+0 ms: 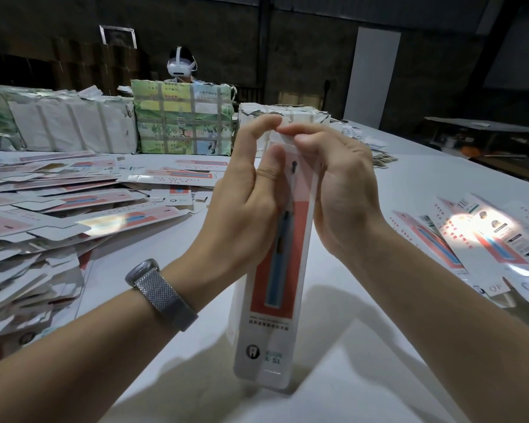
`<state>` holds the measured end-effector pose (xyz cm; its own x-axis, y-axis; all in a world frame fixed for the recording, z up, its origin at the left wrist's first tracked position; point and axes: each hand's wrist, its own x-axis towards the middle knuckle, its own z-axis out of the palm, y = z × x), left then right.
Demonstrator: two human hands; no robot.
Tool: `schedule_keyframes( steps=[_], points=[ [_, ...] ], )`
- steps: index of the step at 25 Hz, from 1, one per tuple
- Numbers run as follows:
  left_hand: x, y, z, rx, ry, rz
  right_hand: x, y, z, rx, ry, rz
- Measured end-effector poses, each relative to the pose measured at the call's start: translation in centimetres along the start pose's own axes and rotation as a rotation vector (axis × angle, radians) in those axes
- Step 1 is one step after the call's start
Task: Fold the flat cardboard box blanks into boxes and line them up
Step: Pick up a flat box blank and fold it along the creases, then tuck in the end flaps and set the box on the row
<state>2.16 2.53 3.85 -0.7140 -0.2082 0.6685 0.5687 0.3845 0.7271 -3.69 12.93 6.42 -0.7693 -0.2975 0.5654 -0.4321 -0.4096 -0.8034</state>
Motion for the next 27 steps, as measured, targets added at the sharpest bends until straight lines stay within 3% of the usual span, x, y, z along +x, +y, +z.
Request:
schedule_keyframes(
  steps=[10, 15, 18, 20, 22, 25, 27],
  points=[
    [0.3, 0.1, 0.1, -0.039, 0.048, -0.077, -0.3, 1.2, 0.1, -0.230, -0.030, -0.210],
    [0.9, 0.9, 0.0, -0.154, 0.145, -0.203, -0.4, 1.0, 0.2, -0.783, 0.053, -0.357],
    [1.3, 1.4, -0.1, -0.423, 0.096, -0.371, -0.3, 0.2, 0.7, -1.039, -0.052, -0.245],
    [1.4, 1.0, 0.0, -0.492, -0.062, -0.332, 0.2, -0.5, 0.3, -1.164, -0.091, -0.185],
    [1.4, 0.0, 0.0, -0.403, -0.195, -0.303, 1.1, -1.1, -0.8, -1.218, -0.097, -0.166],
    [1.8, -1.8, -0.2, -0.185, -0.134, -0.265, 3.5, -1.7, -4.8, -1.476, -0.013, -0.057],
    [2.8, -3.4, -0.6, -0.109, -0.124, -0.320, 5.0, -1.8, -9.1, -1.657, 0.051, 0.136]
  ],
)
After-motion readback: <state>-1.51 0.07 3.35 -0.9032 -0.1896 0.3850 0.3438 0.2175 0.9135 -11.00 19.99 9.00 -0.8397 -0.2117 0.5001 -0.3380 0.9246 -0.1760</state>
